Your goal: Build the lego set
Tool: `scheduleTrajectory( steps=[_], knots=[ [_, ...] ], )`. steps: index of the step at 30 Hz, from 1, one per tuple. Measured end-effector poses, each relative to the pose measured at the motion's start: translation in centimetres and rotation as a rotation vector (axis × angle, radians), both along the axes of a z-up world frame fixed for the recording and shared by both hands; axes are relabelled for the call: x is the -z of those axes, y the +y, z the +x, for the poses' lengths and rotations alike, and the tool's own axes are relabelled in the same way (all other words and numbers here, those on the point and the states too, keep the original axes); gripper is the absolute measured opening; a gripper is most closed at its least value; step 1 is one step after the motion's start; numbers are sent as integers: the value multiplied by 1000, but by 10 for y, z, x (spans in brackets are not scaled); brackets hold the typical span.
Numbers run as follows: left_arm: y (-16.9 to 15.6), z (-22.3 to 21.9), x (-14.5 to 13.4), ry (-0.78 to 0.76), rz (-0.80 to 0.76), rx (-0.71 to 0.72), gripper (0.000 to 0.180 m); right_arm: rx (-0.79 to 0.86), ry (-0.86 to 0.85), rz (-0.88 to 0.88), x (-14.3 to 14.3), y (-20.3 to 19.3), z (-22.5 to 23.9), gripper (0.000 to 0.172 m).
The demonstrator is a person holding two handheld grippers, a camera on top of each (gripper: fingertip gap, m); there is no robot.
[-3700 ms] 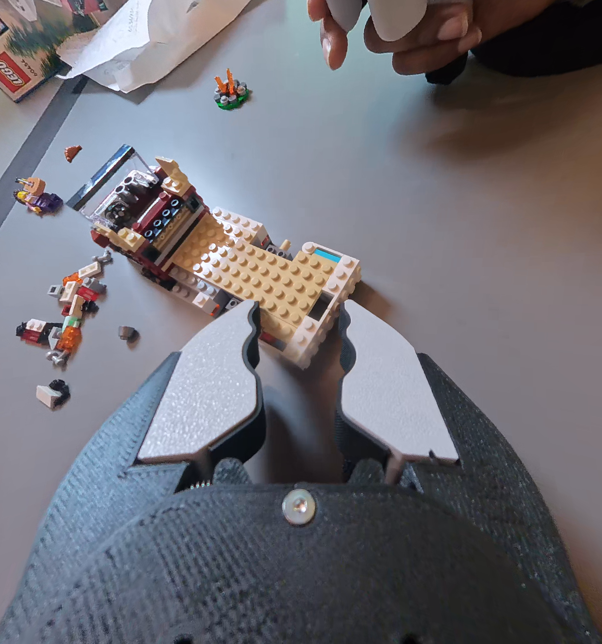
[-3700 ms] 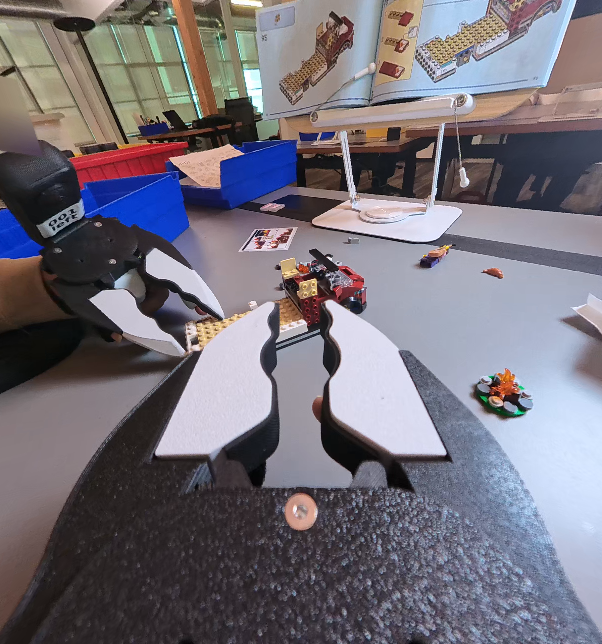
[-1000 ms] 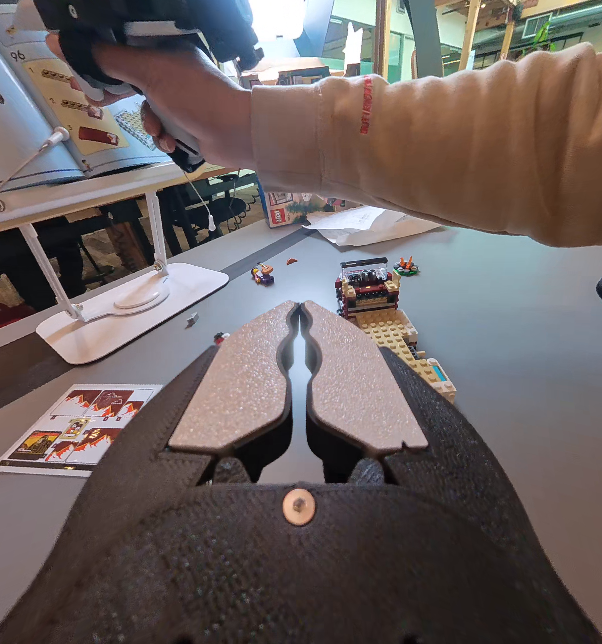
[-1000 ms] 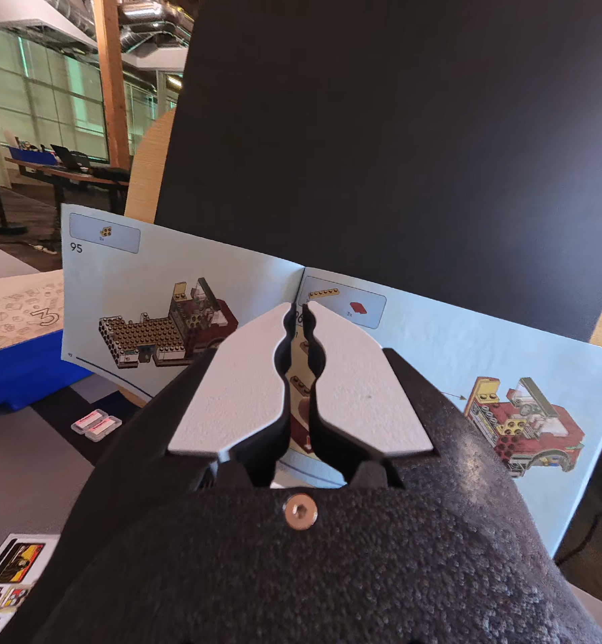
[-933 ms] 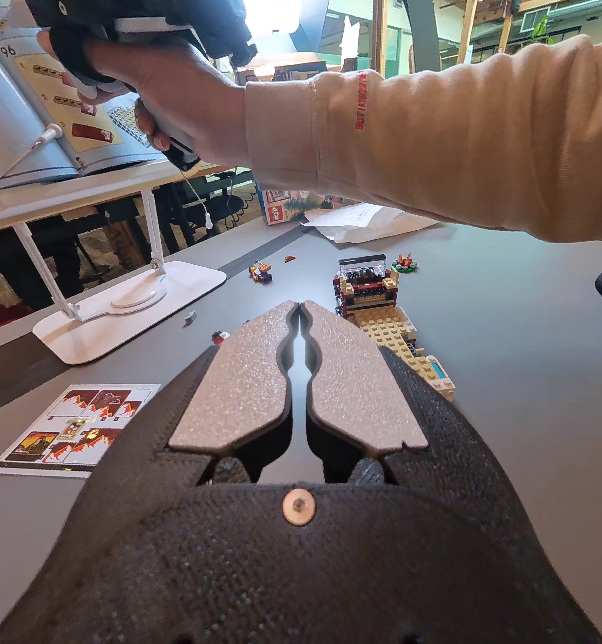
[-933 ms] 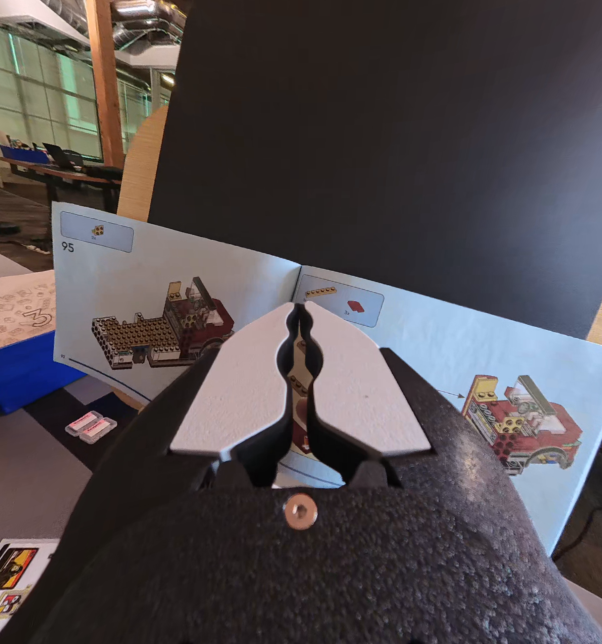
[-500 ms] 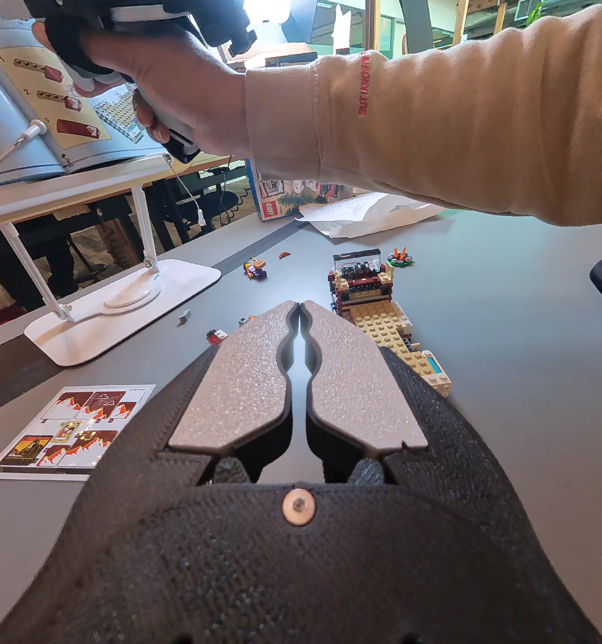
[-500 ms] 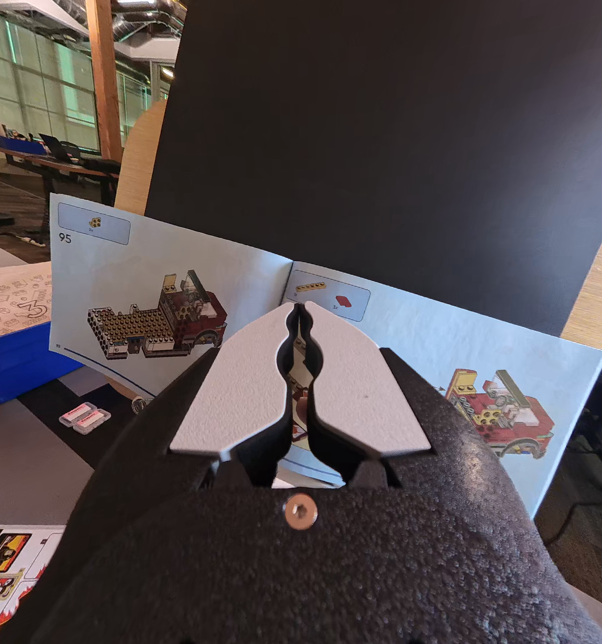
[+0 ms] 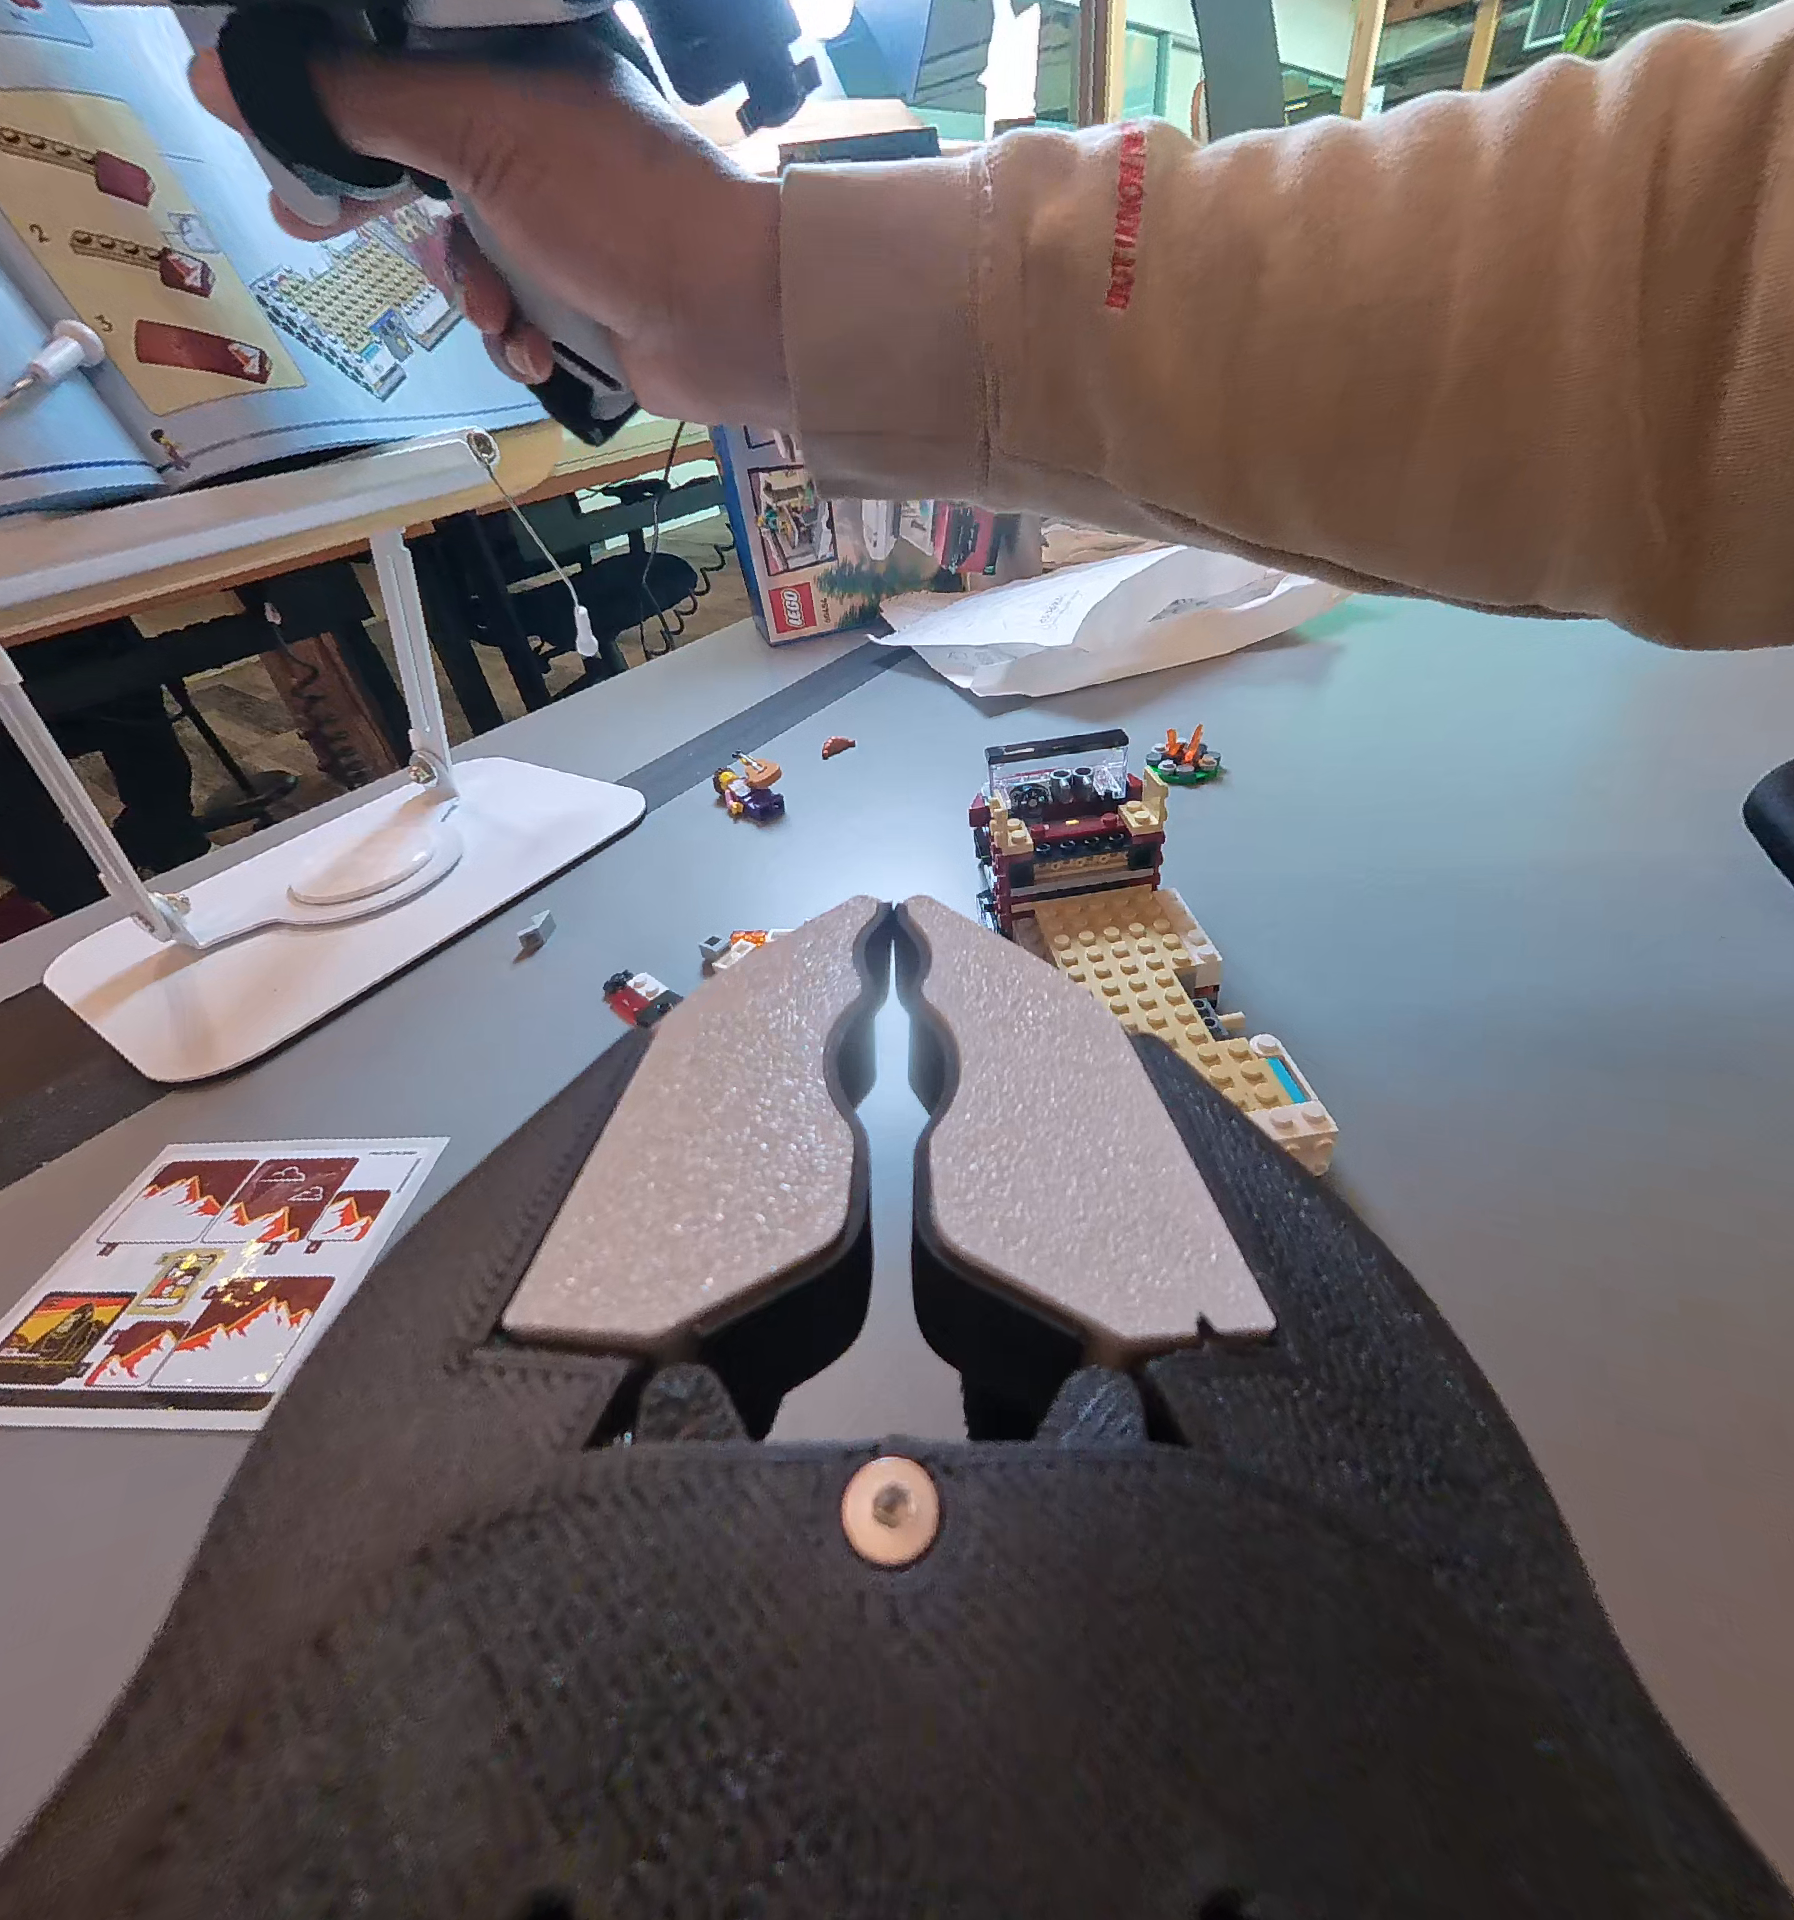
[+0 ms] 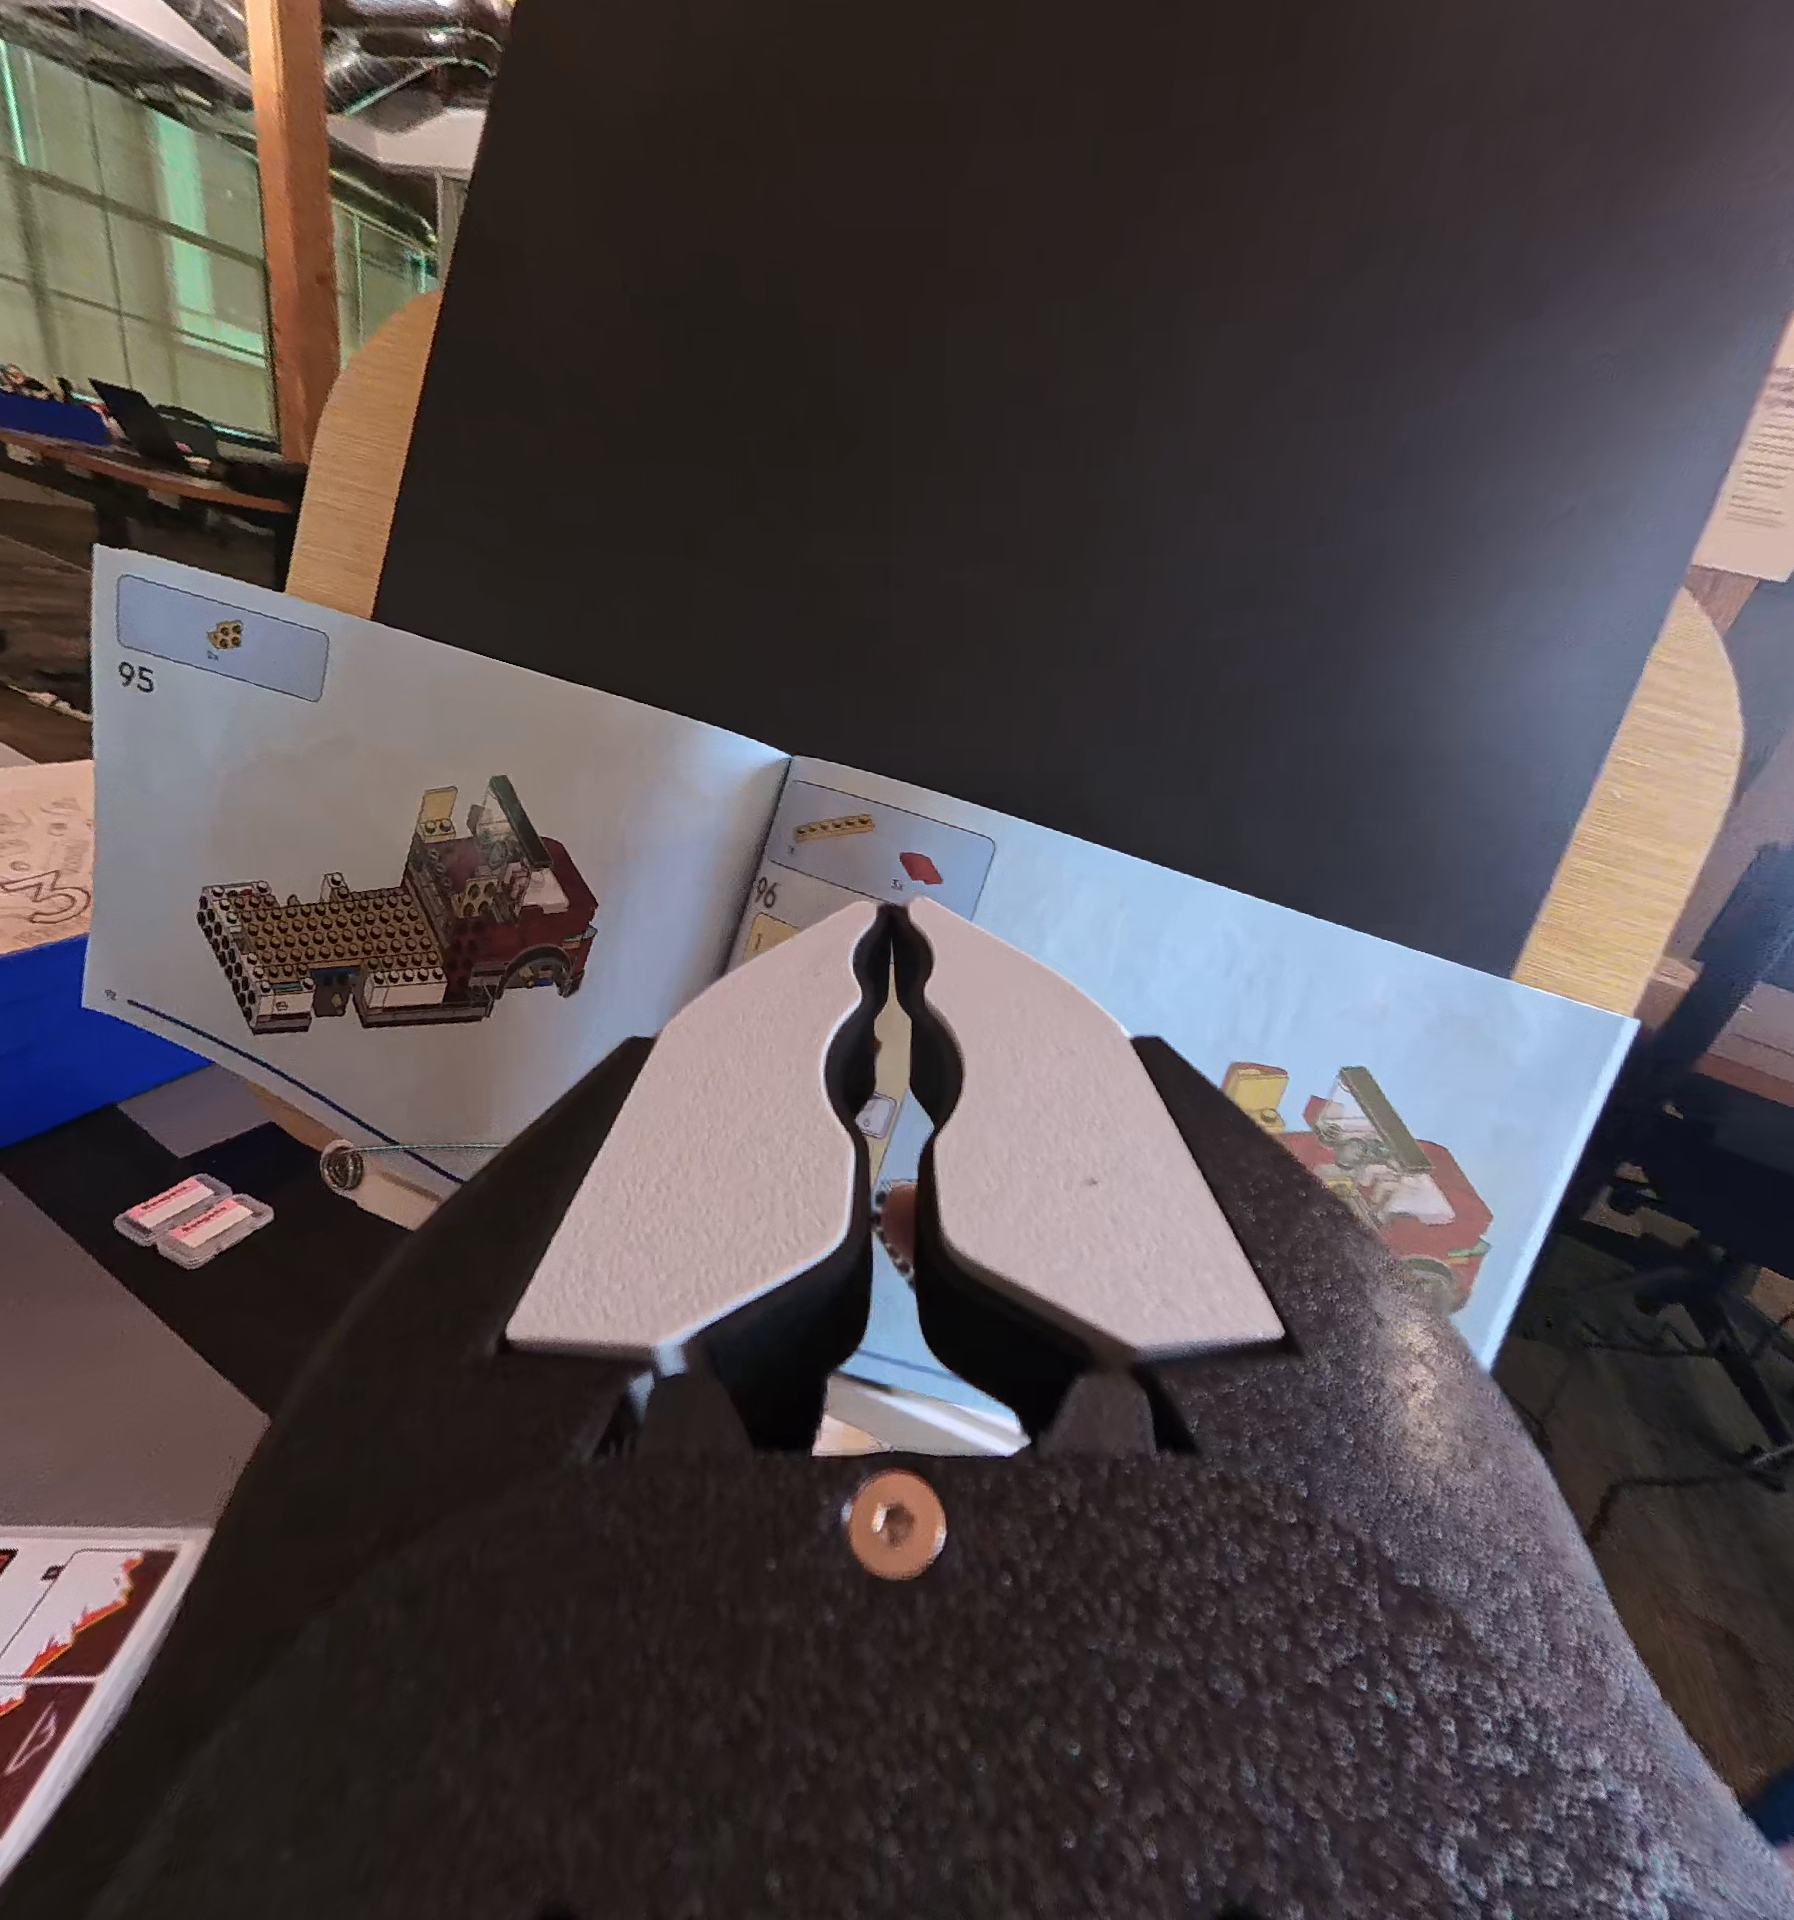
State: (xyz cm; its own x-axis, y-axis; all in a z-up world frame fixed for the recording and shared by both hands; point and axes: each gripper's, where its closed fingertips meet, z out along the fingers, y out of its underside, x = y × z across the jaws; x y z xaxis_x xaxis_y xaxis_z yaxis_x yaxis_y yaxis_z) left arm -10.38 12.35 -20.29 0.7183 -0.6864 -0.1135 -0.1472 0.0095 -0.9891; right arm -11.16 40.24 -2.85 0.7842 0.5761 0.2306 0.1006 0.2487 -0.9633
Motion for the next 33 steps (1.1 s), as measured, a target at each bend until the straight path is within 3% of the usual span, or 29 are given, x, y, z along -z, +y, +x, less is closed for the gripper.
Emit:
scheduleTrajectory(
  steps=[20, 33],
  knots=[
    [1, 1, 5, 0, -29, 11, 0, 65, -29, 62, 8, -2, 84, 0],
    [2, 1, 8, -5, -45, 17, 0, 19, -39, 6, 40, -3, 62, 0]
  ],
)
